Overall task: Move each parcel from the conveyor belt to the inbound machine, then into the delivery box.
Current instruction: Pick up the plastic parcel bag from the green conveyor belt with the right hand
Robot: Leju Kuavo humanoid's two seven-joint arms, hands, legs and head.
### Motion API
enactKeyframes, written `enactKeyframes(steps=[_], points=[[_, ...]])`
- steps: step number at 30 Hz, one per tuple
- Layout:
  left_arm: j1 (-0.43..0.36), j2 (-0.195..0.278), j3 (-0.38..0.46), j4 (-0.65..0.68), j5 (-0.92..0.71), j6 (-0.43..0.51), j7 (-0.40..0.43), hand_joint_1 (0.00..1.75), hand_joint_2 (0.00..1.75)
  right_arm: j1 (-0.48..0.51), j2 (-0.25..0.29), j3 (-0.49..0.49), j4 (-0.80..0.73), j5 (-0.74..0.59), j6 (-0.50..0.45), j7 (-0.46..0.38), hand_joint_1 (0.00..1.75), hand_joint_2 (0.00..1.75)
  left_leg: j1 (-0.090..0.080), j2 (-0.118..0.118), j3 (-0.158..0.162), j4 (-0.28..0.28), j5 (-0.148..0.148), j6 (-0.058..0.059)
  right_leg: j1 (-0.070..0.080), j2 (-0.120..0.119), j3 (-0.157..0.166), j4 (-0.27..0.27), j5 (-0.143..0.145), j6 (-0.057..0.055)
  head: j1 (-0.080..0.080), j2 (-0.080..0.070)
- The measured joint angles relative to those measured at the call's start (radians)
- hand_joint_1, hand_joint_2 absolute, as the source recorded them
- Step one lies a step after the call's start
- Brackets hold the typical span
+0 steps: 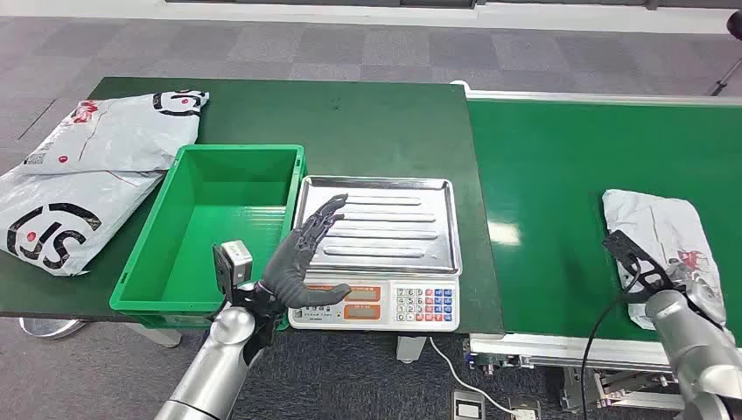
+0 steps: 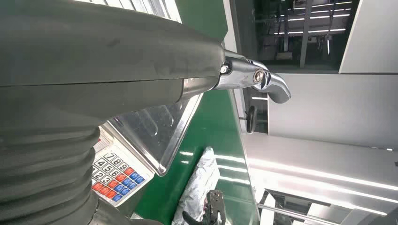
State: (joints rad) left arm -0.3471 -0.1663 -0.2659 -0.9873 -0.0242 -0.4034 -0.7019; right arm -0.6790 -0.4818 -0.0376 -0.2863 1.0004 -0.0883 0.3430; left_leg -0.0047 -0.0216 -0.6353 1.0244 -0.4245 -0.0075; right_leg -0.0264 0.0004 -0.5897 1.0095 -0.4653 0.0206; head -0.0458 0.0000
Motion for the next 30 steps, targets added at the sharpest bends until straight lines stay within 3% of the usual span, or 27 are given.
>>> enactKeyframes(steps=[2,5,8,23,26,30], points=[[0.001,0.000,0.000,-0.001,0.001,0.005,0.000,0.00,1.75,-0.001,0.004,0.000,-0.009,0.000,-0.074,-0.045,0.00,1.75,0.000,0.000,0.000,0.000,0.000,0.000,0.000,0.000,0.000,0.000,0.000,0.000,0.000,0.000],[0.008,0.000,0.000,-0.009,0.002,0.014,0.000,0.00,1.75,-0.017,0.024,0.001,-0.053,0.004,-0.308,-0.195,0.00,1.75,0.000,0.001,0.000,0.000,0.000,0.000,0.000,0.001,0.000,0.000,0.000,0.000,0.000,0.000],[0.014,-0.001,0.000,-0.016,0.002,0.014,0.000,0.00,1.75,-0.042,0.040,0.001,-0.101,0.015,-0.443,-0.296,0.00,1.75,0.000,0.000,0.001,0.000,0.000,0.000,0.000,0.000,0.000,0.000,0.000,0.000,0.000,0.000],[0.017,-0.001,0.000,-0.025,0.002,0.015,0.000,0.00,1.75,-0.060,0.072,0.001,-0.188,0.042,-0.524,-0.366,0.00,1.75,0.000,0.000,0.001,0.000,0.000,0.000,0.000,0.000,0.001,0.000,0.000,0.000,0.000,0.000],[0.014,-0.001,0.000,-0.024,0.001,0.012,0.000,0.00,1.75,-0.071,0.071,0.001,-0.185,0.093,-0.393,-0.279,0.00,1.75,0.000,0.000,0.001,0.000,0.000,0.000,0.000,0.000,0.000,0.000,0.000,0.000,0.000,0.000],[-0.004,-0.005,0.000,-0.012,0.001,-0.003,0.000,0.00,1.75,-0.072,0.051,0.001,-0.126,0.135,0.001,-0.112,0.00,1.75,0.000,-0.002,0.001,0.001,0.001,0.001,0.000,-0.002,0.001,0.000,0.000,0.000,0.000,0.000]])
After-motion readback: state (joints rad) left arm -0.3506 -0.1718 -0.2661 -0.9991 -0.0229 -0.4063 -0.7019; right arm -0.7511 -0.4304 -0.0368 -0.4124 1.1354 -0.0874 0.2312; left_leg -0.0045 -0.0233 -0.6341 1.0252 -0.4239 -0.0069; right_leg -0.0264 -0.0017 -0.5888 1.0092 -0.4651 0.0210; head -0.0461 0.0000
